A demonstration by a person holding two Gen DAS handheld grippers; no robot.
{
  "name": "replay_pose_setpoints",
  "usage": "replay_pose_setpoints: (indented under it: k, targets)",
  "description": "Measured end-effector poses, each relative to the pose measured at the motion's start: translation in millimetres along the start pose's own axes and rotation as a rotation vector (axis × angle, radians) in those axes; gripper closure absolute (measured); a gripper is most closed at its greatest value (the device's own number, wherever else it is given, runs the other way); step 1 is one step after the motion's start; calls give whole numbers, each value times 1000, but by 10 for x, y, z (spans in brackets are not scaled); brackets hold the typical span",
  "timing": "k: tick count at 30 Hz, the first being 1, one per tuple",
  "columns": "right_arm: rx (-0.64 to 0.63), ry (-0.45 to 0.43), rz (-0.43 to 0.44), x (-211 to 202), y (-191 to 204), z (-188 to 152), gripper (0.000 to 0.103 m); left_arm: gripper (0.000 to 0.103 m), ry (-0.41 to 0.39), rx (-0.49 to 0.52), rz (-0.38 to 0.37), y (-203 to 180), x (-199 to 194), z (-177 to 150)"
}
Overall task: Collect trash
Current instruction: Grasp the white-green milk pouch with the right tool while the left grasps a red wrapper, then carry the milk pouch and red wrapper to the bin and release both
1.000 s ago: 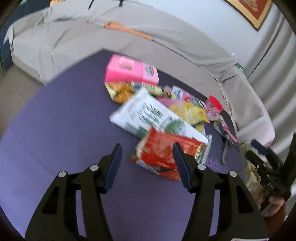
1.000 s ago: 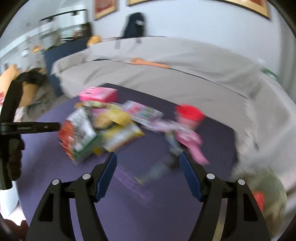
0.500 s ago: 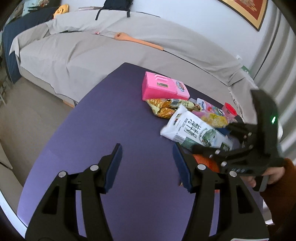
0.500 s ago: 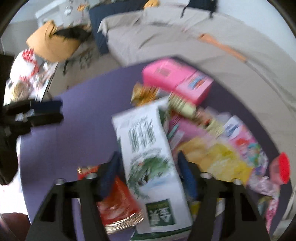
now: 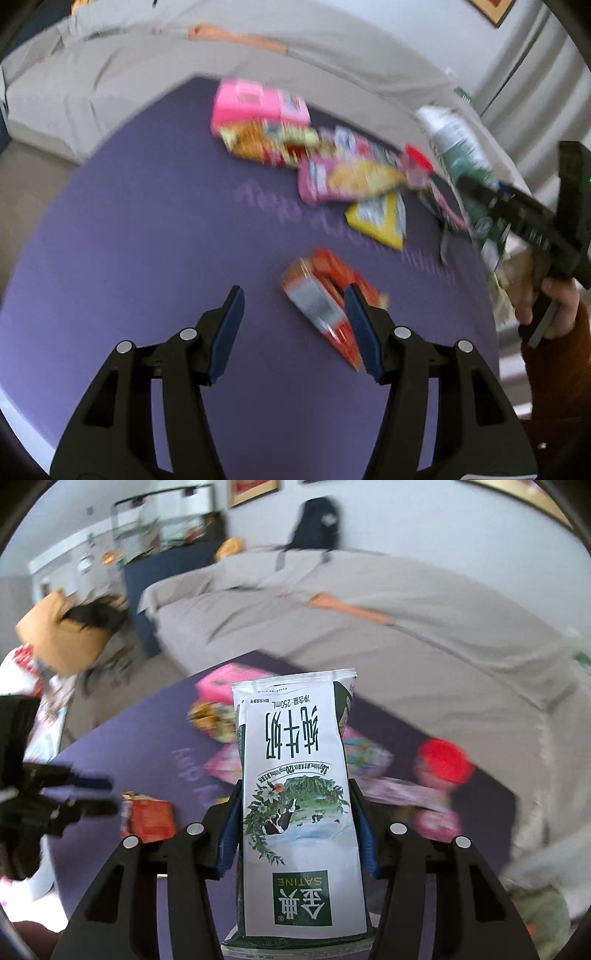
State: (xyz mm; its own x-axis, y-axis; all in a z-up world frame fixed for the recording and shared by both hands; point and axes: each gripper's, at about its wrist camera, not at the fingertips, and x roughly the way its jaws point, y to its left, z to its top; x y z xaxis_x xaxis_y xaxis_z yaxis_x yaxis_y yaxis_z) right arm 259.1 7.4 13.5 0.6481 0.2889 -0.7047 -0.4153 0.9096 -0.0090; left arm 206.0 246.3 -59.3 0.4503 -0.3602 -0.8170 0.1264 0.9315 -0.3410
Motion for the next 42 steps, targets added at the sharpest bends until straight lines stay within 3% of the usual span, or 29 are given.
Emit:
replay_pose_setpoints:
  k: [5,7,11,13,17,22,25,28,37,42]
  targets:
    - [110,-10,-57,-228,-337,-337,53,49,32,-61,21,-133,205,-118]
    - [130,-3,-63,-270,-397,-485,53,50,-15,-77,44,-181,242,-87]
    - [141,10,-63,-374,-418,-745,53,65,-45,-95,48,-269,334,-10]
    - [129,10,-79,-443,-402,-854,53,74,-73,-62,67,-377,330,15]
    - [138,20,-89,-538,-418,-1055,53,80,-133,52,89,-707,213,49]
    - [165,78,-100,-492,-475,-1287,53,81,-213,195,110,-1126,49,32]
    - [170,114,-138,-441,-473,-1401,53,81,-217,240,95,-1279,27,17]
    - [200,141,-117,-393,-509,-1483,53,81,-215,268,77,-1390,20,-11]
    - [209,192,-124,-271,-529,-1500,49,81,-181,266,26,-1441,70,-38]
    - [252,205,-66,-256,-582,-1489,38,80,-172,235,31,-1334,90,-45]
